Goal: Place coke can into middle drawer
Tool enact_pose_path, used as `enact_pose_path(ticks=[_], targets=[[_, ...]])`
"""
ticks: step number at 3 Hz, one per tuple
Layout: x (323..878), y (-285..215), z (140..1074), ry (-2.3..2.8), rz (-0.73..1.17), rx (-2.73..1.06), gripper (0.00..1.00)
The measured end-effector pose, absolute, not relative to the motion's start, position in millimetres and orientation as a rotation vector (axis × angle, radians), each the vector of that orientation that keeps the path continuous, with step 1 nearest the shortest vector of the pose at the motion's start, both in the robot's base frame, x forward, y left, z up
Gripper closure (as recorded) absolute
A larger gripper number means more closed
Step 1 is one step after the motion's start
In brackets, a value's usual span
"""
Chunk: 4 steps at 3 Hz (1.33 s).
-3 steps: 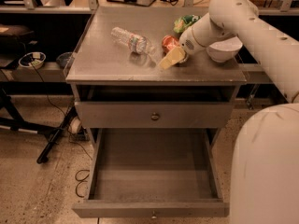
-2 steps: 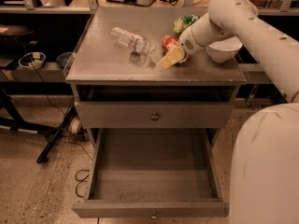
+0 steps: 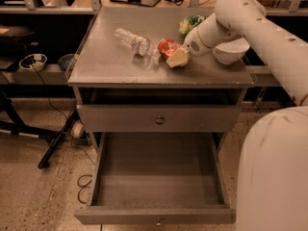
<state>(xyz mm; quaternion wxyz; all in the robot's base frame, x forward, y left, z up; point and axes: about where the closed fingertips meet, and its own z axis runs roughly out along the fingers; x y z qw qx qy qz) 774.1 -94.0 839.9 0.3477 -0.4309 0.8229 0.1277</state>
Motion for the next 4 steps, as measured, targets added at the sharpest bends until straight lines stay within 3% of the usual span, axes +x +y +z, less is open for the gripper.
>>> enact_pose_path(ticks=[2,4], targets=[[773,-90,840,2.125,0.337,-1.139,1.0],[763,-60,867,2.012,0.361,-1.303,1.0]])
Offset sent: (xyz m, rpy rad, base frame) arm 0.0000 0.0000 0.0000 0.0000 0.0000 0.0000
